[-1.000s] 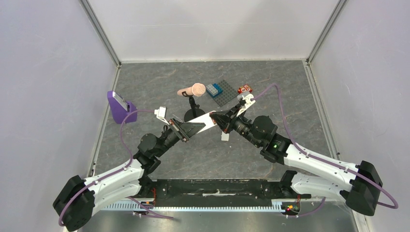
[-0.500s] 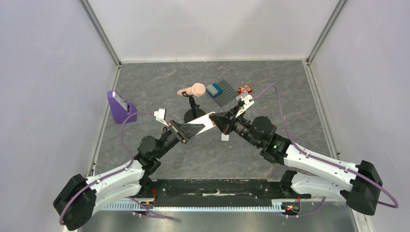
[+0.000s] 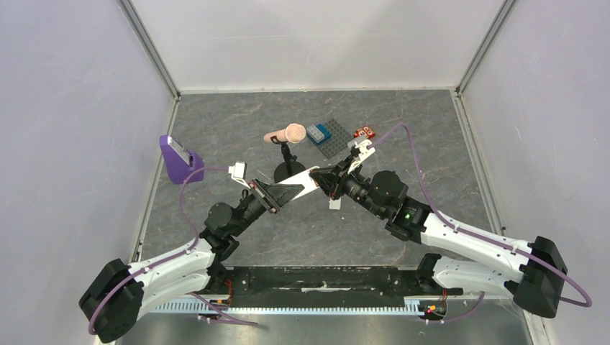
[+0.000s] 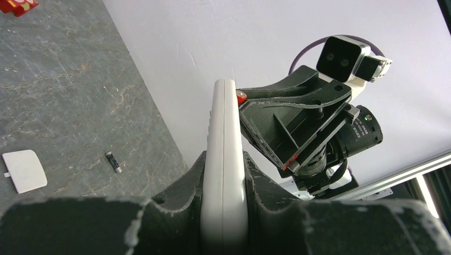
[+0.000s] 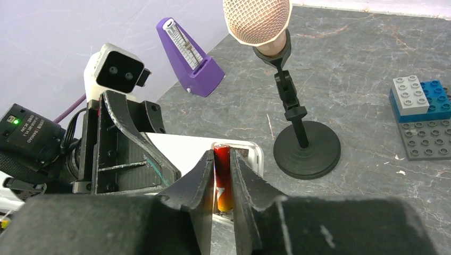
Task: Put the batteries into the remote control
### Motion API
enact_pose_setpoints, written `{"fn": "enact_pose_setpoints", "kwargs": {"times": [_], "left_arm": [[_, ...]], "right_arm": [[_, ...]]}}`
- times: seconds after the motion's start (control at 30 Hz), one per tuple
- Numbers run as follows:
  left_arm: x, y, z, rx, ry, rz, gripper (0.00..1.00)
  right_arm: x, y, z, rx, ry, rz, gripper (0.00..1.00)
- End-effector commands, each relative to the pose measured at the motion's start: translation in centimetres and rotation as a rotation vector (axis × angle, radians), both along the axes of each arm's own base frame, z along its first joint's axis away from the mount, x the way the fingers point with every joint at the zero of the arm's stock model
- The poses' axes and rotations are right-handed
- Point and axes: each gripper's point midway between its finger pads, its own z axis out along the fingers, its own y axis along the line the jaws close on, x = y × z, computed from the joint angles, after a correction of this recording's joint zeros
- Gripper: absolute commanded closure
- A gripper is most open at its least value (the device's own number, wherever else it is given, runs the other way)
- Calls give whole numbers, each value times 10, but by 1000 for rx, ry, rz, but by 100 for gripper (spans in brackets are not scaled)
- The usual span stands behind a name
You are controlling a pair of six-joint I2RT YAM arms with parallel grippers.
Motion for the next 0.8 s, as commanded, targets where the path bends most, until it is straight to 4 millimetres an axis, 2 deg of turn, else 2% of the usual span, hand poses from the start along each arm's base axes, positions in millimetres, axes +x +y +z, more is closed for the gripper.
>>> {"fn": "enact_pose_setpoints", "kwargs": {"times": [0.0,0.23,0.67,0.77], "left_arm": [[-6,11,40,-138,-80,10,98],[-7,11,39,-134,-80,12,98],[-9,13,40,-139,-96,11,98],[-10,14,43,-152,-107,9,98]], "right_arm": [[-2,5,5,-1,19,16,79],[-1,0,14,20,37,-15,71],[-1,-8,48,74,68,-50,53],[-2,-12,55,91,73,-58,51]]}}
